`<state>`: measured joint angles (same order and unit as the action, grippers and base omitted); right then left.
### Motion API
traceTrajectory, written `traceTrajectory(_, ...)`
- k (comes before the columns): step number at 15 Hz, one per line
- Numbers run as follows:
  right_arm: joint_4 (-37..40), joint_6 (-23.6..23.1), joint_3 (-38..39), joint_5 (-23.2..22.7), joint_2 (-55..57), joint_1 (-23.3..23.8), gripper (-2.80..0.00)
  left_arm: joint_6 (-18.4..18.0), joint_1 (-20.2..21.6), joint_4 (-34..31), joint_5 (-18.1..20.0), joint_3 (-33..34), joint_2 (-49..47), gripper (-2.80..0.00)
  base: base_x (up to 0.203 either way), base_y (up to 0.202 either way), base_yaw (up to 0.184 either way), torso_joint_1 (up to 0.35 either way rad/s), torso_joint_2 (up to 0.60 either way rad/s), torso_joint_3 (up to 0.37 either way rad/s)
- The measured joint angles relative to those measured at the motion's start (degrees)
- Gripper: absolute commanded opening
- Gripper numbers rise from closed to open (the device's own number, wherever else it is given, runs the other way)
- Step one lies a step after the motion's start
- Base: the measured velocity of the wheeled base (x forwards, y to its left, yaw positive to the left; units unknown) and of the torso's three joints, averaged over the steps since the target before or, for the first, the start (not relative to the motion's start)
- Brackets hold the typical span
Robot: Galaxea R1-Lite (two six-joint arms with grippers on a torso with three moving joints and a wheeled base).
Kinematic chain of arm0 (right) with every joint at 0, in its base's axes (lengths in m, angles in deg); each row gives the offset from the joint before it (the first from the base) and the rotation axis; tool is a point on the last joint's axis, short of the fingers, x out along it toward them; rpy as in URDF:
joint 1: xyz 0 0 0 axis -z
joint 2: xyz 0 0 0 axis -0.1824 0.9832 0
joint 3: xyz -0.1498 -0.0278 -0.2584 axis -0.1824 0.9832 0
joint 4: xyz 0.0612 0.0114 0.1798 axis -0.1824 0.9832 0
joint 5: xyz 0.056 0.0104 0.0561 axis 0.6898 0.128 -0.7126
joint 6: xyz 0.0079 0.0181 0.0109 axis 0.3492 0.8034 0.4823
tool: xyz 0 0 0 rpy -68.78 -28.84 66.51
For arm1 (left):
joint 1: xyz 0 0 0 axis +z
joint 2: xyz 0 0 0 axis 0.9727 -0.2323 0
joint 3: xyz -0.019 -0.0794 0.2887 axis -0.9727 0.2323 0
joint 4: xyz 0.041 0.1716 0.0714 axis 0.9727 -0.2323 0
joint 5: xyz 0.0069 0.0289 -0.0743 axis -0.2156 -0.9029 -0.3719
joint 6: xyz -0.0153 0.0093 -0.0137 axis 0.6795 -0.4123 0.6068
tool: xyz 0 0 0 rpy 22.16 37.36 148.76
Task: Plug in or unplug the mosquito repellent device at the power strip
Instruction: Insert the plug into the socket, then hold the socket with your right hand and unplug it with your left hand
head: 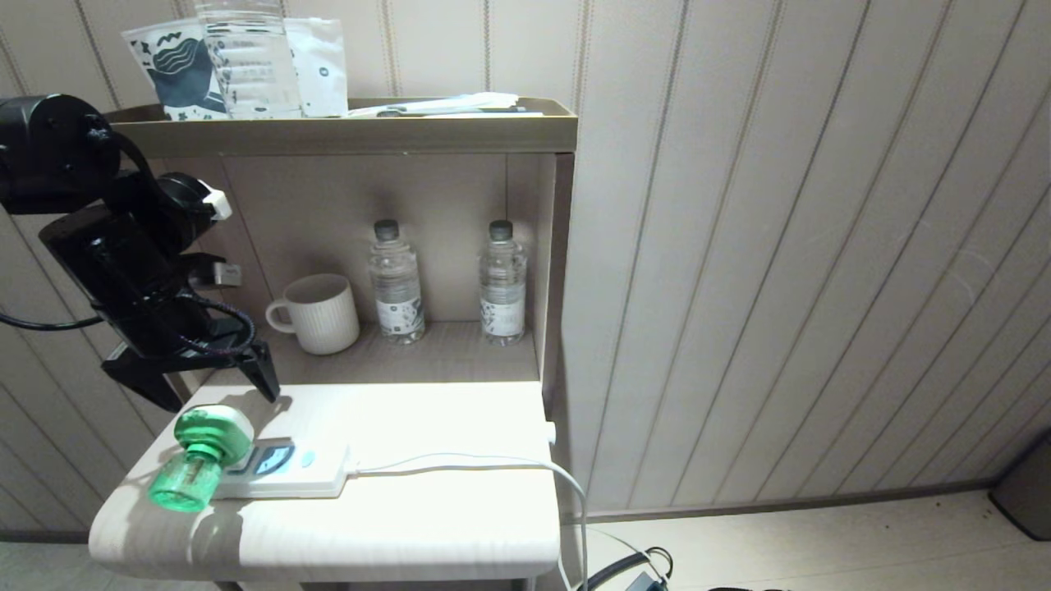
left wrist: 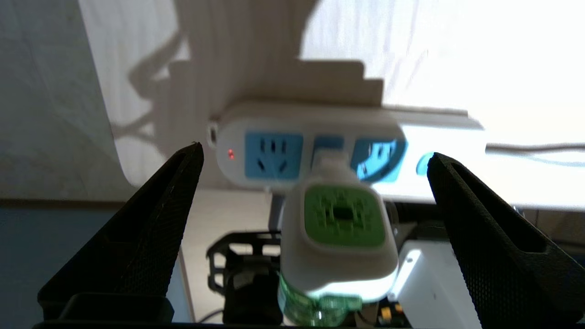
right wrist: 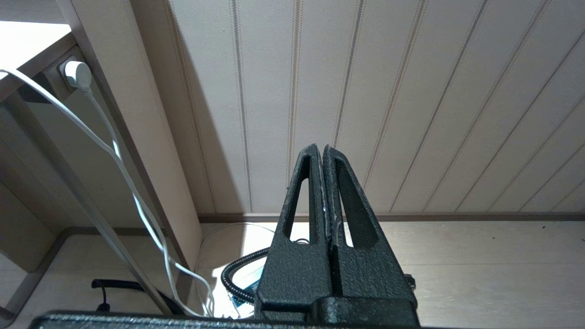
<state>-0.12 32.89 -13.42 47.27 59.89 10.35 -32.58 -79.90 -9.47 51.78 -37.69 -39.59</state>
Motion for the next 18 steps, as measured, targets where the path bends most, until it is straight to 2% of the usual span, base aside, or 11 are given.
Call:
traceTrajectory(3,0.00,0.01,0.00,0.01,0.00,0.00,-2.80,0.14,-0.33,-3.75,2.49,0.65,0.59,0.00,0.000,0.000,0.000,0.000,0.00,0.000)
traceTrajectory(18,0.02,0.02,0.00,-0.02,0.00,0.00,-2.80,0.32,-0.61,-1.98,2.87,5.01,-0.83,0.00,0.000,0.000,0.000,0.000,0.00,0.000)
